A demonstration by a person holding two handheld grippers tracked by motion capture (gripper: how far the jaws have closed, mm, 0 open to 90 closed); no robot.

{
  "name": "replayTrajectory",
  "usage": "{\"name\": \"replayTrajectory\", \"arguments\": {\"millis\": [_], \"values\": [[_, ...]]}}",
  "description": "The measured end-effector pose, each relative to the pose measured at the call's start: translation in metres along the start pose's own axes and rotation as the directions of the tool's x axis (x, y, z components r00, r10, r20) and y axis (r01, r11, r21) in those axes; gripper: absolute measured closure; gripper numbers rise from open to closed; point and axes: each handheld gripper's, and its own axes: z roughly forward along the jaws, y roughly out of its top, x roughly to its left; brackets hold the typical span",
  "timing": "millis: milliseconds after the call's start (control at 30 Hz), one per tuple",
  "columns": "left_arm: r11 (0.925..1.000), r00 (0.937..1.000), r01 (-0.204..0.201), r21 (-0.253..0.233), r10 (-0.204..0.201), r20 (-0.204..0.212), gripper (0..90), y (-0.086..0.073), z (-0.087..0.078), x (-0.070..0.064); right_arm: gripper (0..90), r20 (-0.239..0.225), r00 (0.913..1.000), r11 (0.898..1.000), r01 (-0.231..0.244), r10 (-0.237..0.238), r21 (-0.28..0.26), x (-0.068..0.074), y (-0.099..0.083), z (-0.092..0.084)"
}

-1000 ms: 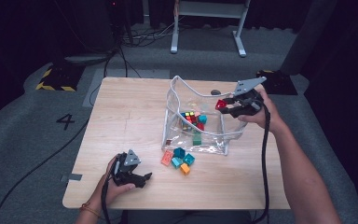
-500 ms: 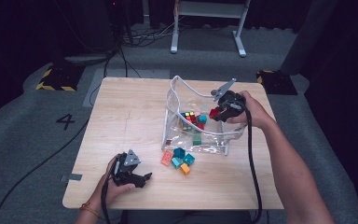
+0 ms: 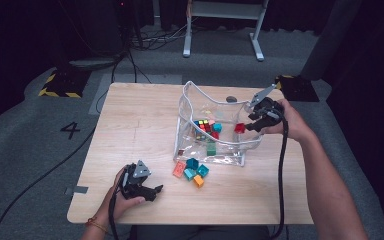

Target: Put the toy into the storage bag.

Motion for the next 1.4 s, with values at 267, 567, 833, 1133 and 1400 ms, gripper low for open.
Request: {"name": "replayTrajectory", "arguments": {"millis": [267, 567, 833, 1133, 1400], "values": [[1.0, 1.0, -0.001, 0.002, 0.001, 0.007, 11.9, 0.0, 0.0, 0.0, 40.9, 0.009, 0.9967, 0.97, -0.076, 0.08, -0.231, 0.009, -0.02, -0.023], [1.0, 1.0, 0.002, 0.001, -0.002, 0.008, 11.9, 0.0, 0.0, 0.0, 33.2, 0.017, 0.9862, 0.896, -0.142, 0.164, -0.421, 0.034, -0.04, -0.048], [1.0, 1.0, -0.001, 0.003, 0.001, 0.008, 11.9, 0.0, 0.0, 0.0, 34.1, -0.002, 0.9825, 0.849, -0.162, 0.186, -0.504, 0.062, -0.066, -0.058], [1.0, 1.0, -0.001, 0.003, 0.001, 0.007, 12.0, 0.0, 0.0, 0.0, 34.7, -0.004, 0.9813, 0.828, -0.165, 0.193, -0.536, 0.086, -0.092, -0.056], [1.0, 1.0, 0.003, 0.001, -0.003, 0.001, 11.9, 0.0, 0.0, 0.0, 35.3, -0.037, 0.9839, 0.831, -0.168, 0.175, -0.531, 0.104, -0.104, -0.042]]}}
